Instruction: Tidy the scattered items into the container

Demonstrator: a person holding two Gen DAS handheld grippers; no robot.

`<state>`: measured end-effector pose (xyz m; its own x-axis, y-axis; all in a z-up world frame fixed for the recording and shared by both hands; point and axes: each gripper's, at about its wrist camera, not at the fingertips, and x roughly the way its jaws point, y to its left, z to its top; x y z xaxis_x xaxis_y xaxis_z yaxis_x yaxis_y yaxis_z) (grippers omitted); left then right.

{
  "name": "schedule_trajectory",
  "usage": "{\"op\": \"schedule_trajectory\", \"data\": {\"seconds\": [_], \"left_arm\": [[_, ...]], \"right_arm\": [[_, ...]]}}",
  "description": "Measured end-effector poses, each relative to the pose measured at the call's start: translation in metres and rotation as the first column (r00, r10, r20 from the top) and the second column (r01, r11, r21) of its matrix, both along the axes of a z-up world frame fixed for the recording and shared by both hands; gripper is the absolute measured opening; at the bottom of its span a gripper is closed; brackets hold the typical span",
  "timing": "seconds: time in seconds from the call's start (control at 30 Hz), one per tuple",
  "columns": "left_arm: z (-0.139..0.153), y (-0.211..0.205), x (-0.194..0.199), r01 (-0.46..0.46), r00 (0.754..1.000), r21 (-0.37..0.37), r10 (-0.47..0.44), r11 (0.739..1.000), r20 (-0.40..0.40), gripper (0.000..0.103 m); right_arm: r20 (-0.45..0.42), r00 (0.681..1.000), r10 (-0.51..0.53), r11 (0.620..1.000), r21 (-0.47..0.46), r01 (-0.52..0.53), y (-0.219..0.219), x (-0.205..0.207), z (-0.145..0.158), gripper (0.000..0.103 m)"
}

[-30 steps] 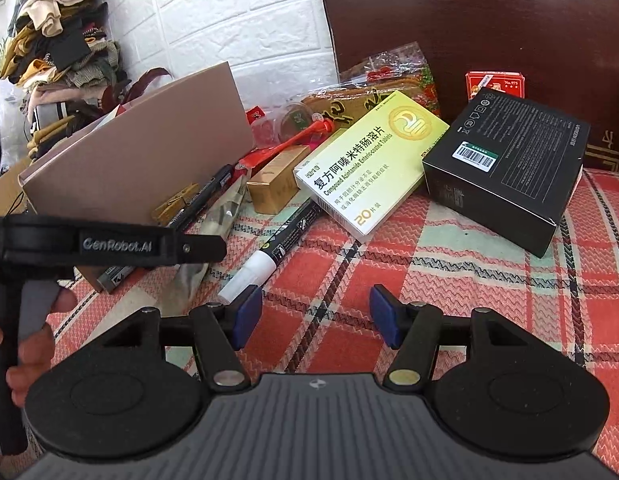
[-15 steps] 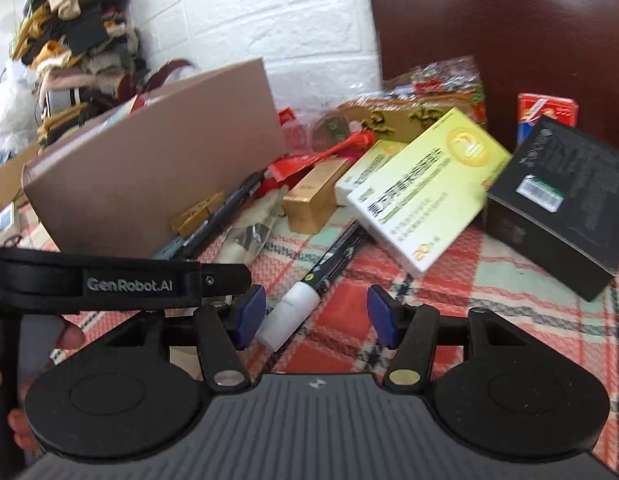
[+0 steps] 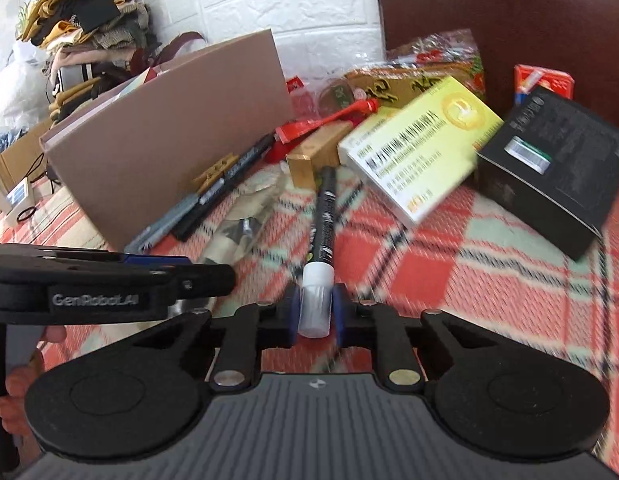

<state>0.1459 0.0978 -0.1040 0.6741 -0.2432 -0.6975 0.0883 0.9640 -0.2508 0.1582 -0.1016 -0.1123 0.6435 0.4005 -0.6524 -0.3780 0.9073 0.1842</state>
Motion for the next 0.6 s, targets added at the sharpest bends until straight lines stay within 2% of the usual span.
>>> {"op": "schedule_trajectory", "data": {"seconds": [0.1, 0.17, 0.27, 0.3, 0.37, 0.6], "left_arm": [[0.002, -0.002, -0.013, 0.016, 1.000, 0.001, -0.016, 1.000, -0.013, 0.051], [0.002, -0.006, -0.018, 0.023, 1.000, 0.013, -0.023, 1.000, -0.015, 0.066], [0.004, -0.014, -0.017, 0.004, 1.000, 0.028, -0.004, 1.000, -0.015, 0.072], [0.004, -0.016, -0.015, 0.001, 1.000, 0.031, -0.001, 1.000, -0.015, 0.072], [0.004, -0.020, -0.012, -0.002, 1.000, 0.044, 0.003, 0.999, -0.014, 0.072], [-0.001, -0.027, -0.002, -0.017, 1.000, 0.091, 0.016, 0.996, 0.010, 0.069]], "right_arm": [[-0.022, 1.000, -0.002, 1.000, -0.004, 0.002, -0.011, -0.015, 0.002, 0.019], [-0.029, 1.000, -0.004, 1.000, -0.003, 0.004, -0.015, -0.022, 0.002, 0.019], [-0.027, 1.000, -0.015, 1.000, -0.007, 0.015, -0.013, -0.024, 0.003, 0.019], [-0.023, 1.000, -0.017, 1.000, -0.013, 0.017, -0.012, -0.025, 0.003, 0.020], [-0.012, 1.000, -0.019, 1.000, -0.025, 0.019, -0.010, -0.025, 0.004, 0.032], [0.024, 0.999, -0.032, 0.996, -0.088, 0.034, -0.006, -0.015, 0.001, 0.035]]}}
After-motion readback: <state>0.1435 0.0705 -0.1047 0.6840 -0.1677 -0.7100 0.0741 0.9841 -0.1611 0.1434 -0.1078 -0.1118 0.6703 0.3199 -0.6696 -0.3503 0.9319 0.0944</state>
